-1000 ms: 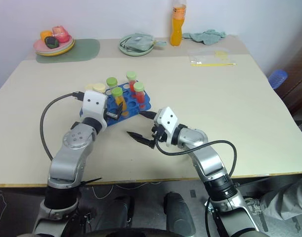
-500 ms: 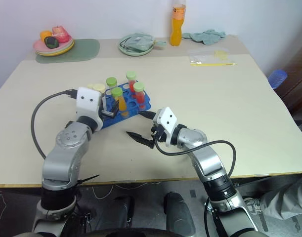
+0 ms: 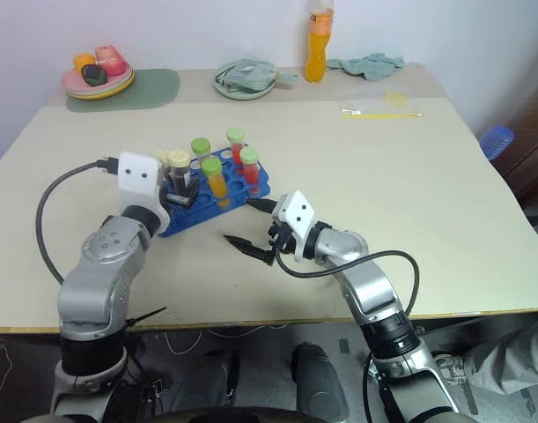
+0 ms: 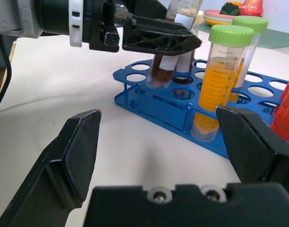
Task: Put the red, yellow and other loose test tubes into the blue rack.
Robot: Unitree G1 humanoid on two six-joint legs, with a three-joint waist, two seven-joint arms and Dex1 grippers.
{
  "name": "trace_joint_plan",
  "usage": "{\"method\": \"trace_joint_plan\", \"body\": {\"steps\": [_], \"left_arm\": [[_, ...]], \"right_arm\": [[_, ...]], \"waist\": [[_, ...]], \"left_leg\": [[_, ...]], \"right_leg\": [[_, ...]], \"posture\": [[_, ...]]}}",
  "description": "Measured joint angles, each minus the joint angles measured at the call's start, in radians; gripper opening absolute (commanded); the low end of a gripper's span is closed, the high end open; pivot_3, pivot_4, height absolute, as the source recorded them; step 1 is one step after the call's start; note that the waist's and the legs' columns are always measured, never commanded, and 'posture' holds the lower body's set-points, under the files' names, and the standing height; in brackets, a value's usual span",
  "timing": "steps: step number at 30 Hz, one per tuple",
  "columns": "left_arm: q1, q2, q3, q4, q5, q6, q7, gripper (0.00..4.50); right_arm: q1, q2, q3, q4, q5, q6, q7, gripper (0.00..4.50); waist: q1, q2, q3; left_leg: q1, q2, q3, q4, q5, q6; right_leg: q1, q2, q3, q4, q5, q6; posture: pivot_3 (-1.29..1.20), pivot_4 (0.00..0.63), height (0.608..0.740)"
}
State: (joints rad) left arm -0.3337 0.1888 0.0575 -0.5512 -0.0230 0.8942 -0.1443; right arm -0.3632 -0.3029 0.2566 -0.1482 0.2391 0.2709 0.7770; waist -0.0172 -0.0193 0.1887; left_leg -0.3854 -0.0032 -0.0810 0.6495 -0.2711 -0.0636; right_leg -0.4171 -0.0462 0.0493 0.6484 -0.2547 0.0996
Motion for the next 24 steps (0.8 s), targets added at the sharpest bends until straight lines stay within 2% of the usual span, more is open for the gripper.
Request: {"method": "trace_joint_plan", "body": {"steps": [11, 14, 16, 24], "left_arm": [[-0.003, -0.002, -0.003, 0.002, -0.048, 0.034, -0.008, 4.42], [-0.003, -0.003, -0.003, 0.002, -0.051, 0.034, -0.002, 3.54], [-0.005, -0.003, -0.003, 0.002, -0.051, 0.035, 0.003, 2.62], [-0.008, 0.003, -0.004, 0.002, -0.052, 0.039, 0.010, 2.62]], "right_arm": [[-0.001, 0.002, 0.000, 0.006, -0.001, -0.002, -0.001, 4.28], [-0.004, 0.003, 0.000, 0.008, -0.002, -0.003, 0.000, 4.28], [-0.009, 0.004, 0.000, 0.014, -0.002, -0.005, 0.003, 4.28], [-0.009, 0.006, 0.000, 0.019, -0.002, -0.010, 0.006, 4.28]], "waist": [[0.000, 0.000, 0.000], [0.000, 0.000, 0.000], [0.000, 0.000, 0.000], [0.000, 0.000, 0.000]], "left_leg": [[0.000, 0.000, 0.000, 0.000, 0.000, 0.000], [0.000, 0.000, 0.000, 0.000, 0.000, 0.000], [0.000, 0.000, 0.000, 0.000, 0.000, 0.000], [0.000, 0.000, 0.000, 0.000, 0.000, 0.000]], "right_leg": [[0.000, 0.000, 0.000, 0.000, 0.000, 0.000], [0.000, 0.000, 0.000, 0.000, 0.000, 0.000], [0.000, 0.000, 0.000, 0.000, 0.000, 0.000], [0.000, 0.000, 0.000, 0.000, 0.000, 0.000]], "posture": [[0.00, 0.150, 0.740], [0.00, 0.150, 0.740], [0.00, 0.150, 0.740], [0.00, 0.150, 0.740]]}}
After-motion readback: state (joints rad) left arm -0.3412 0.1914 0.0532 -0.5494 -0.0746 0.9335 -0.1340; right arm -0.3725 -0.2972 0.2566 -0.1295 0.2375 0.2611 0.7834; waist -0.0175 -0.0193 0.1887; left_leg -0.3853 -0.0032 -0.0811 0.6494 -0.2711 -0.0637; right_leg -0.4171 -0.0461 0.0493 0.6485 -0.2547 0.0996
